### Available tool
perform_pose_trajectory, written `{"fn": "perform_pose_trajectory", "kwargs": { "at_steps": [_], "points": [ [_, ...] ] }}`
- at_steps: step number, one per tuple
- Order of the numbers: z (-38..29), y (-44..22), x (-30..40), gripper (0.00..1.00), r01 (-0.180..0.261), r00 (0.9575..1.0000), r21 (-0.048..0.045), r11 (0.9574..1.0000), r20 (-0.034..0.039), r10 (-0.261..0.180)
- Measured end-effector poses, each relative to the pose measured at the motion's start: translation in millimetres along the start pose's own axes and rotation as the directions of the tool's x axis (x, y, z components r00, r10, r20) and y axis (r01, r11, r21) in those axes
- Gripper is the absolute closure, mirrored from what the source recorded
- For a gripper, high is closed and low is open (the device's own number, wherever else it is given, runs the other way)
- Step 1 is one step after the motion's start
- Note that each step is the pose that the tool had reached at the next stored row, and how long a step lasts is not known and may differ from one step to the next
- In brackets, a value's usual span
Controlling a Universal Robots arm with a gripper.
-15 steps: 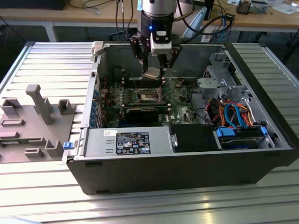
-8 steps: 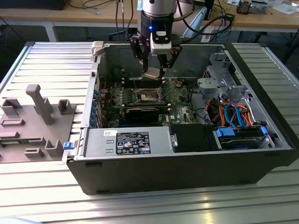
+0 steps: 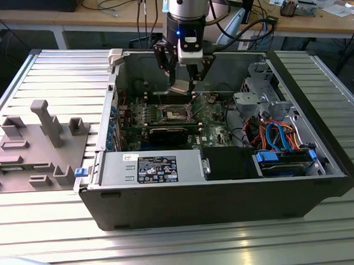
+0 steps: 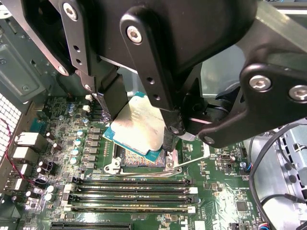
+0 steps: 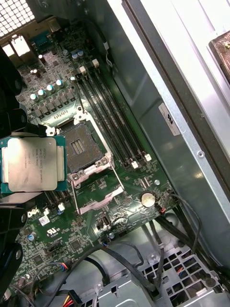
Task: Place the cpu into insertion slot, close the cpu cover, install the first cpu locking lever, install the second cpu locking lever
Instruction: 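Place the cpu into insertion slot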
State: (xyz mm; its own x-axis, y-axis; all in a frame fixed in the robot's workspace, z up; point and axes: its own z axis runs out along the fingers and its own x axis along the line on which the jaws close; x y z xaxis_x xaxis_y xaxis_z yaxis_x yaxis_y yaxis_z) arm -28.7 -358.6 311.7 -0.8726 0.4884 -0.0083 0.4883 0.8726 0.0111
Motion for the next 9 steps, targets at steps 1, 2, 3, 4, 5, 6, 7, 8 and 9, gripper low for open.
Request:
{"fn": "perform_pose_trajectory", "kwargs": {
  "at_steps": [1, 2, 3, 4, 5, 6, 7, 8, 9],
  "points": [
    [0.0, 0.0, 0.0, 0.46, 0.0, 1.0, 0.0002, 1.0, 0.0, 0.0],
    [0.0, 0.0, 0.0, 0.46, -0.001, 1.0, 0.0001, 1.0, 0.0001, 0.001],
    [0.1, 0.0, 0.0, 0.46, -0.001, 1.0, 0.0001, 1.0, 0.0001, 0.001],
    [0.1, 0.0, 0.0, 0.46, -0.002, 1.0, 0.0002, 1.0, 0.0001, 0.002],
    [0.1, 0.0, 0.0, 0.46, -0.002, 1.0, 0.0003, 1.0, 0.0002, 0.002],
    [0.1, 0.0, 0.0, 0.46, -0.002, 1.0, 0.0004, 1.0, 0.0002, 0.002],
    [0.2, 0.0, 0.0, 0.46, -0.003, 1.0, 0.0004, 1.0, 0.0003, 0.003],
    [0.2, 0.0, 0.0, 0.46, -0.003, 1.0, 0.0004, 1.0, 0.0003, 0.003],
    [0.2, 0.0, 0.0, 0.46, -0.004, 1.0, 0.0005, 1.0, 0.0003, 0.004]
  ]
}}
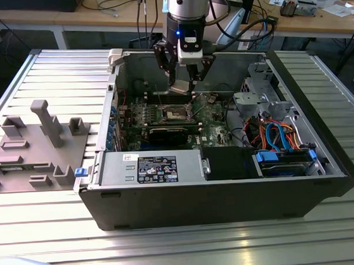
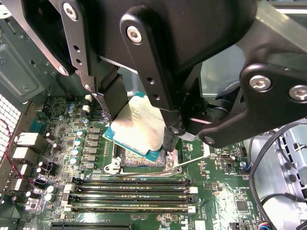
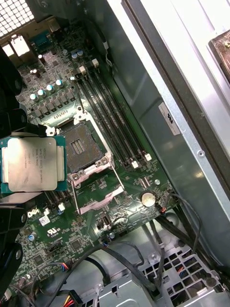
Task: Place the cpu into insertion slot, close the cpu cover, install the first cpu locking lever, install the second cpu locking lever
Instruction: 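Place the cpu into insertion slot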
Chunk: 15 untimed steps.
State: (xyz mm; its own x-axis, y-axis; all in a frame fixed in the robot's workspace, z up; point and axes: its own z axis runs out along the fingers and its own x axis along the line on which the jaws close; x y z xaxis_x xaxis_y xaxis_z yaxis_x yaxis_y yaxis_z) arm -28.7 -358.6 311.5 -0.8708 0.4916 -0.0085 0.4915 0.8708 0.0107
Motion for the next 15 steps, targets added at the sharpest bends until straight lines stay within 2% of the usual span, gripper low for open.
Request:
{"fn": "perform_pose_trajectory", "kwargs": {
  "at_steps": [15],
  "points": [
    [0.7, 0.0, 0.0, 0.46, -0.01, 0.9999, 0.0009, 0.9999, 0.0006, 0.01]
  ]
}}
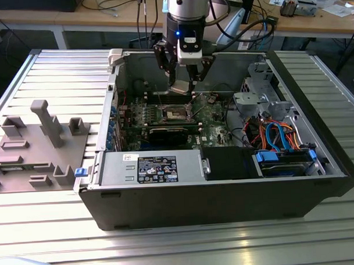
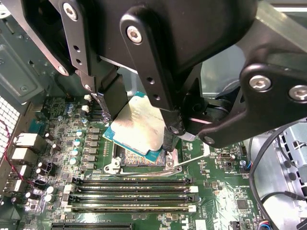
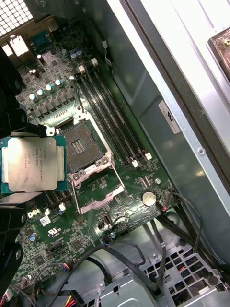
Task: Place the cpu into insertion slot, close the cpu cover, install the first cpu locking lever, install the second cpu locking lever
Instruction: 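Place the cpu into insertion slot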
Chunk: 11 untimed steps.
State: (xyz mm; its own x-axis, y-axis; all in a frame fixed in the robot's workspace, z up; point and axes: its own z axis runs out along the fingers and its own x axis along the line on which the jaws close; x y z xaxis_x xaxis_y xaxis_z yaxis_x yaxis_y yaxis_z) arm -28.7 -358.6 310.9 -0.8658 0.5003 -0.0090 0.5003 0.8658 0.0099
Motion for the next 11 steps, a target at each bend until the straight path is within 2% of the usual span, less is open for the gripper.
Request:
{"fn": "perform_pose_trajectory", "kwargs": {
  "at_steps": [11],
  "points": [
    [0.8, 0.0, 0.0, 0.46, -0.034, 0.9994, 0.0004, 0.9994, 0.0004, 0.034]
  ]
}}
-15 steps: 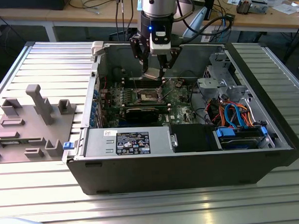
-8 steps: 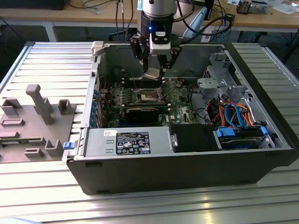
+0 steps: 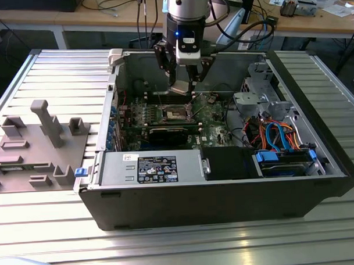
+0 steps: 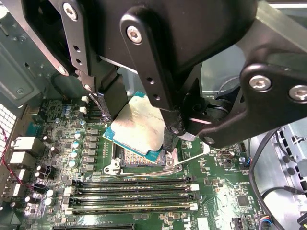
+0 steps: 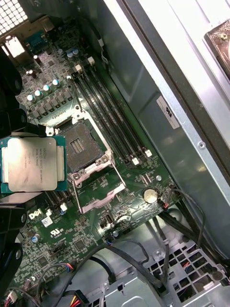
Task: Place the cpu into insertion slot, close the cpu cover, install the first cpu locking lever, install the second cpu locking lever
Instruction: 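Place the cpu into insertion slot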
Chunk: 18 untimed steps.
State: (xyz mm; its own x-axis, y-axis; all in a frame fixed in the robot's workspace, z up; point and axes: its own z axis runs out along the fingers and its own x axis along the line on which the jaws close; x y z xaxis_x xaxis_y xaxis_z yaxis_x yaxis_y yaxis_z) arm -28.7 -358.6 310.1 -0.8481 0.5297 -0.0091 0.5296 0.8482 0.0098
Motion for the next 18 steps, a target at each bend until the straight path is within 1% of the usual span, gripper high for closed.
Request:
{"fn": "perform_pose_trajectory", "kwargs": {
  "at_steps": [18],
  "points": [
    [0.5, 0.0, 0.0, 0.46, -0.012, 0.9999, 0.0002, 0.9999, 0.0001, 0.012]
  ]
}}
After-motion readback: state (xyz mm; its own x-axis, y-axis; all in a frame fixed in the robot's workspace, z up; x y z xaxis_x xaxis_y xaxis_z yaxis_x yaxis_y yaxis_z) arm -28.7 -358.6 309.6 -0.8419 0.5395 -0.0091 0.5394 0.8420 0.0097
